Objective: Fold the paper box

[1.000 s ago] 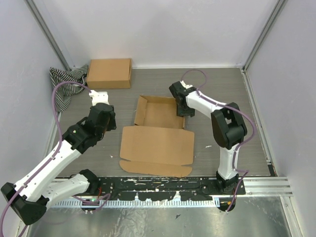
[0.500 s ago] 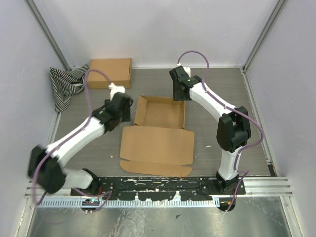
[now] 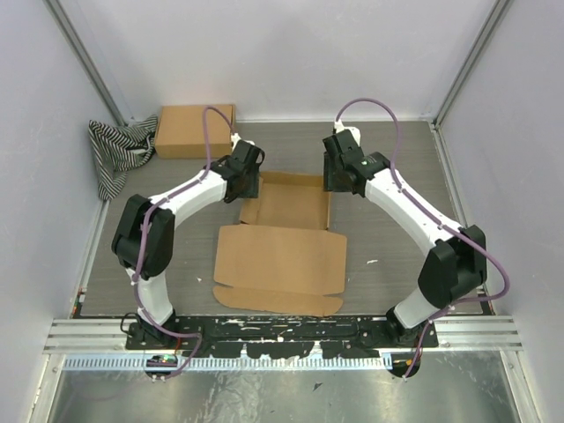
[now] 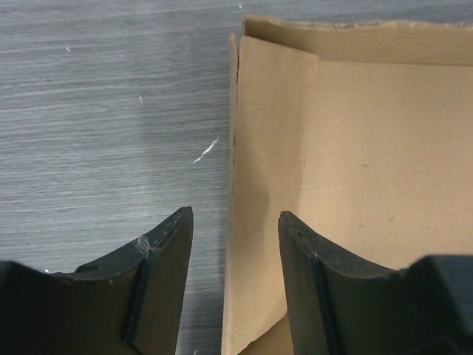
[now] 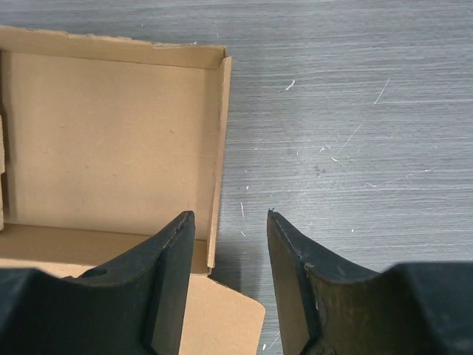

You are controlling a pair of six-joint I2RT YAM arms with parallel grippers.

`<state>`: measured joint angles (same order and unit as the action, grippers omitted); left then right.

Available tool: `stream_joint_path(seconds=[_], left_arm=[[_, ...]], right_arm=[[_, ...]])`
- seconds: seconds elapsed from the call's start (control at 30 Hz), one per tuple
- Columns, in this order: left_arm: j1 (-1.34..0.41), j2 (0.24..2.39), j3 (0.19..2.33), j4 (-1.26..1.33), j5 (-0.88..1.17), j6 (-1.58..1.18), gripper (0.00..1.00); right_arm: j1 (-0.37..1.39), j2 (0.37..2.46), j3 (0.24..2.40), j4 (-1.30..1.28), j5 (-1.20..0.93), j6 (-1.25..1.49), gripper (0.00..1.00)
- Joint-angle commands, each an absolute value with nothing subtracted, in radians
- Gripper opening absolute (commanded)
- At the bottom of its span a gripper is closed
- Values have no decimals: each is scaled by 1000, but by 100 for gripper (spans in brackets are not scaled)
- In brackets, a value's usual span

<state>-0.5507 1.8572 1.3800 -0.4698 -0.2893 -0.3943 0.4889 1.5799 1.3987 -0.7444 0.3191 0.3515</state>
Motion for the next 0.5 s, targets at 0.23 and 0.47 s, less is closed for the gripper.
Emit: stream_joint_path(seconds=[0.23, 0.47], left_arm=[[-548, 1932, 1421, -493, -226, -398, 54], [-548, 1990, 1449, -513, -257, -380, 22]], right_arm=[[470, 1508, 1319, -664, 272, 327, 49], [470, 1491, 1289, -644, 249, 323, 48]])
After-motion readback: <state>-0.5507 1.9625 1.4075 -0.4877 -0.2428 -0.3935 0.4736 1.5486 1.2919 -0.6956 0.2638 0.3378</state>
